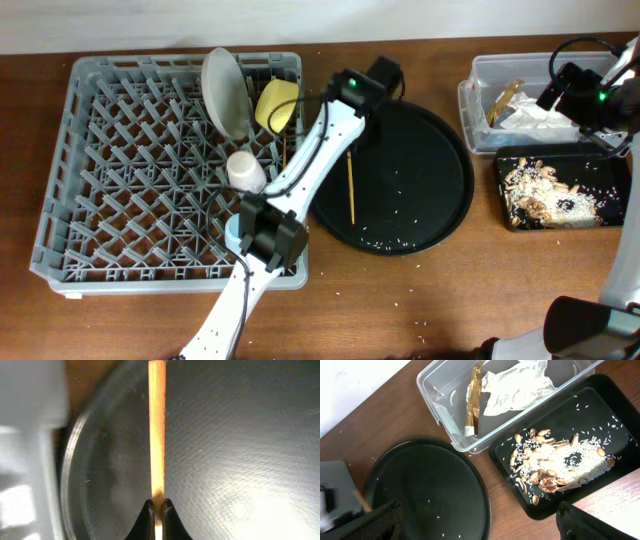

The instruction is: Sort waste into correct bins and load items into the dishwasher rack

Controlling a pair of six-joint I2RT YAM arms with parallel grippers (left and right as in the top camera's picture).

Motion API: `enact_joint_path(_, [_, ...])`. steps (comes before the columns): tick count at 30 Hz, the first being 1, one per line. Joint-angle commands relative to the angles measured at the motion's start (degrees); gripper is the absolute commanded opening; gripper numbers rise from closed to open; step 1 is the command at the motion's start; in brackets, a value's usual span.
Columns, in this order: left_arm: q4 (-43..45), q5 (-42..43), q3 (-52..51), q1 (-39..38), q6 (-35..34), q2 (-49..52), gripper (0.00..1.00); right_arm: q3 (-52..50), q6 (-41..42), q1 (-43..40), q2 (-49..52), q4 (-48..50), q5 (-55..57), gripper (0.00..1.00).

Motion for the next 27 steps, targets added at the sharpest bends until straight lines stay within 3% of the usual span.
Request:
enact_joint_path(1, [-7.32, -3.23, 13.62, 0.81, 3.82, -4.28, 0.01, 0.33, 0.44, -0.42, 0.2, -0.07, 0.11, 0.99])
enact_joint_path(4, [-7.5, -1.11, 13.05, 2.71, 17.11, -13.2, 0.01, 0.33, 0.44, -0.42, 0.2, -0.07, 0.11, 0.99])
enact_joint_path(5, [-7.5, -0.96, 11.58, 2.95, 18.01, -16.24, 0.01, 0.33, 0.44, -0.42, 0.2, -0.07, 0.11, 0.98])
enact_joint_path(6, [-7.5, -1.14, 2.36, 3.43, 18.4, -23.65, 0.01, 0.33, 0.46, -0.42, 0.2, -0.07, 0.11, 0.98])
enact_joint_path(8, [-7.48, -1.2, -11.17, 3.91, 17.97, -28.28, 0.01, 0.33, 0.44, -0.42, 0.2, -0.07, 0.11, 0.98])
enact_joint_path(11, [-4.92, -9.09, -30.21, 4.2, 11.19, -28.3, 0.01, 0.33, 0.44, -0.42, 0.2, -0.07, 0.11, 0.98])
enact_joint_path(15, [7.76, -8.94, -43.95, 5.09, 7.1, -28.3, 0.01, 0.33, 0.44, -0.42, 0.2, -0.07, 0.11, 0.99])
enact_joint_path(17, [9.86, -9.01, -44.81, 5.79, 5.81, -28.3, 0.01, 0.33, 0.44, -0.42, 0.2, -0.07, 0.11, 0.98])
enact_joint_path(18, [11.3, -8.98, -44.81, 5.79, 5.84, -28.3, 0.09, 0.33, 0.46, -0.42, 0.2, -0.07, 0.11, 0.99])
enact_joint_path(19, [12.17, -8.94, -44.81, 5.79, 5.84, -28.3, 0.29, 0.33, 0.44, -0.42, 0.2, -0.07, 0.11, 0.98])
enact_joint_path(21, [12.79, -8.96, -44.81, 5.79, 5.84, -28.3, 0.57, 0.33, 0.44, -0.42, 0.2, -0.07, 0.11, 0.99])
enact_joint_path(24, [12.5, -8.96, -40.11, 5.79, 5.88, -29.16, 0.58, 0.33, 0.44, -0.42, 0.2, -0.07, 0.11, 0.99])
enact_joint_path(27, [9.53, -8.96, -25.75, 5.79, 11.56, -35.17, 0.58, 0.33, 0.44, -0.42, 0.2, -0.07, 0.11, 0.99])
